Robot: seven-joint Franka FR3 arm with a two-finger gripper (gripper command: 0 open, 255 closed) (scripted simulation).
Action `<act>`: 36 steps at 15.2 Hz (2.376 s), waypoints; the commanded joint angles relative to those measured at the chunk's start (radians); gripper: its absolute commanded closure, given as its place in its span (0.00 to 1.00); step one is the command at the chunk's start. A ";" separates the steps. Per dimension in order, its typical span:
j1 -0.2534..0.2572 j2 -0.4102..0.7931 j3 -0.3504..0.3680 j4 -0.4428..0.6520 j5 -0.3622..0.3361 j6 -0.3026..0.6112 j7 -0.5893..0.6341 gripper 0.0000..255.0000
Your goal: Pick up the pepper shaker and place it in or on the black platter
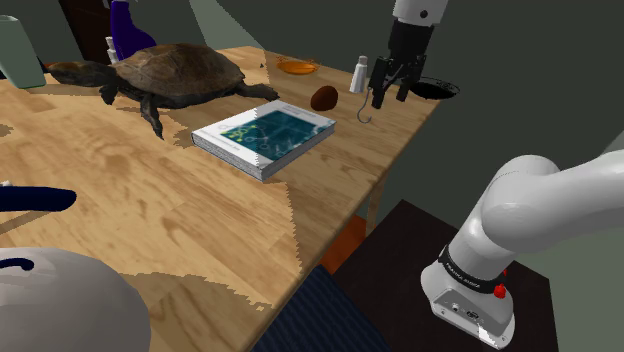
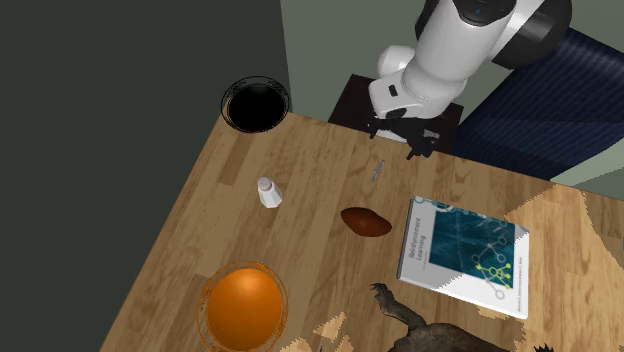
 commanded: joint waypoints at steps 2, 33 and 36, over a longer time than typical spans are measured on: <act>-0.007 0.030 -0.016 0.022 -0.008 0.012 -0.013 0.00; -0.092 0.736 -0.305 0.628 0.054 0.155 -0.315 0.00; -0.092 0.736 -0.305 0.628 0.055 0.155 -0.315 0.00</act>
